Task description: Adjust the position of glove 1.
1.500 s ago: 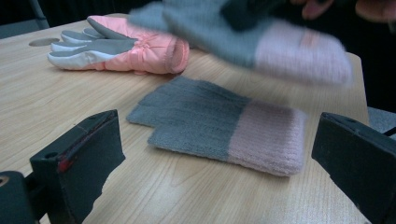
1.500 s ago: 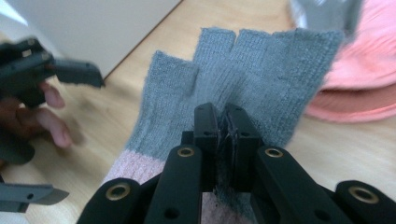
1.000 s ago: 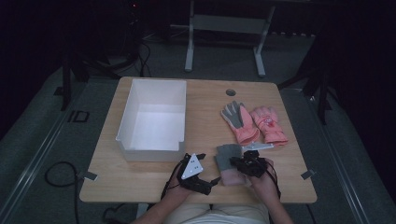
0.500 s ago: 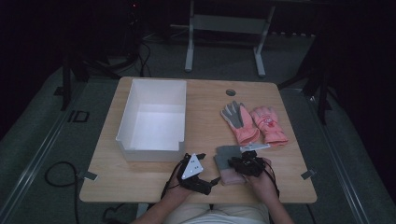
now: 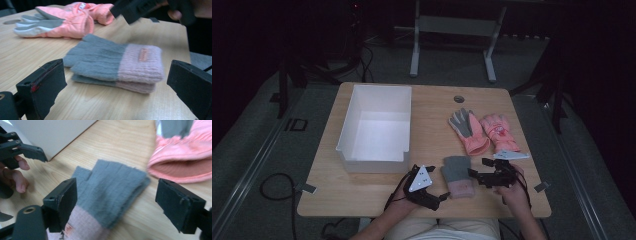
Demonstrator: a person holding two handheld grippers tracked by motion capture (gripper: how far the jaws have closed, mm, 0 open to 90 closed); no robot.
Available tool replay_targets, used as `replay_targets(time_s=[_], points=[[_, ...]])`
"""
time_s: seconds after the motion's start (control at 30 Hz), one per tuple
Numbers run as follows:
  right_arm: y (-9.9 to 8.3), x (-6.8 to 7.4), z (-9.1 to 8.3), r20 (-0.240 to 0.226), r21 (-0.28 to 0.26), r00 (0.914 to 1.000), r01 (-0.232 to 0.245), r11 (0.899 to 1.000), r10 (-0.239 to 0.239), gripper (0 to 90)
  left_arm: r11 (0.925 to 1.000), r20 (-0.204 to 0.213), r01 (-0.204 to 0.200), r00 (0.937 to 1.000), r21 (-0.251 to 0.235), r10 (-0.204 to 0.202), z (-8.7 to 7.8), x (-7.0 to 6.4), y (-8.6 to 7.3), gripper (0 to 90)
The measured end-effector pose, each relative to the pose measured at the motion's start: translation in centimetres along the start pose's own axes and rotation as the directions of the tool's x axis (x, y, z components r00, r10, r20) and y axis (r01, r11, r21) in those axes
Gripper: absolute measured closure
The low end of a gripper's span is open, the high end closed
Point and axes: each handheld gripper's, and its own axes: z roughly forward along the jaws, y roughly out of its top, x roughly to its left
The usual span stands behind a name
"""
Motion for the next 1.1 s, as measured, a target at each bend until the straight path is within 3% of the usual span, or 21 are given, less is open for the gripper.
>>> replay_targets(time_s=[0.1,0.17,0.23,0.3,0.4,0.47,0.5,0.57,0.7,0.73,0.77,0.83,0.9,0.97,1.1], points=[[0.1,-1.0,-0.8,0.000,-0.022,0.9994,0.036,0.999,-0.036,14.4,0.9991,0.004,-0.041,0.9992,0.012,0.041,0.1,-0.2,0.5,1.5],[0.2,-1.5,-1.1,0.019,0.001,0.9988,0.045,0.999,-0.045,13.9,0.9961,0.000,-0.061,0.9981,0.064,0.061,0.2,-0.2,1.2,1.5],[0.3,-1.8,-1.4,0.029,0.012,0.9985,0.045,0.999,-0.046,14.5,0.9953,-0.008,-0.081,0.9966,0.052,0.082,0.0,-0.2,1.8,1.5],[0.4,-1.9,-1.5,0.036,0.041,0.9982,0.046,0.998,-0.047,15.3,0.9951,0.012,-0.079,0.9969,0.061,0.078,-0.1,0.0,2.4,1.6],[0.4,-1.9,-1.3,0.032,0.080,0.9985,0.042,0.996,-0.045,13.6,0.9892,0.003,-0.055,0.9985,0.136,0.055,0.2,-0.1,2.9,1.9],[0.3,-1.9,-1.1,-0.010,0.075,0.9998,0.015,0.997,-0.014,13.6,0.9889,0.044,-0.021,0.9989,0.147,0.015,0.4,-0.1,3.0,4.0],[0.3,-1.8,-1.0,-0.019,0.069,0.9997,0.016,0.998,-0.014,13.6,0.9853,0.049,-0.016,0.9988,0.170,0.008,0.5,-0.2,3.1,4.3],[0.4,-1.6,-0.5,-0.008,0.077,0.9998,0.021,0.997,-0.020,14.2,0.9802,0.073,-0.014,0.9973,0.197,0.000,0.9,-0.4,3.2,4.5],[0.6,-1.6,0.2,-0.020,0.101,0.9993,0.034,0.994,-0.032,40.7,0.9731,0.104,-0.046,0.9943,0.226,0.023,1.5,-0.7,3.5,8.1],[0.8,-1.7,0.4,-0.019,0.111,0.9995,0.028,0.993,-0.026,47.9,0.9753,0.123,-0.047,0.9922,0.216,0.021,1.6,-0.7,3.6,11.0],[0.9,-1.9,0.6,-0.025,0.117,0.9996,0.018,0.993,-0.015,48.7,0.9760,0.135,-0.051,0.9905,0.212,0.023,1.8,-0.7,3.6,12.6],[1.3,-2.0,0.9,-0.026,0.125,0.9996,0.009,0.992,-0.006,59.9,0.9719,0.142,-0.072,0.9891,0.224,0.040,2.3,-0.7,3.9,14.7],[1.6,-2.1,1.4,-0.027,0.129,0.9996,0.005,0.992,-0.002,62.0,0.9682,0.159,-0.092,0.9858,0.232,0.056,2.8,-0.8,4.0,18.7],[1.8,-2.2,2.0,-0.021,0.137,0.9998,0.008,0.991,-0.005,61.6,0.9599,0.180,-0.140,0.9789,0.243,0.097,3.3,-1.1,4.2,22.0],[2.1,-2.5,3.1,-0.029,0.136,0.9995,-0.009,0.991,0.013,58.6,0.9428,0.223,-0.219,0.9609,0.251,0.164,4.5,-2.1,4.4,28.9]])
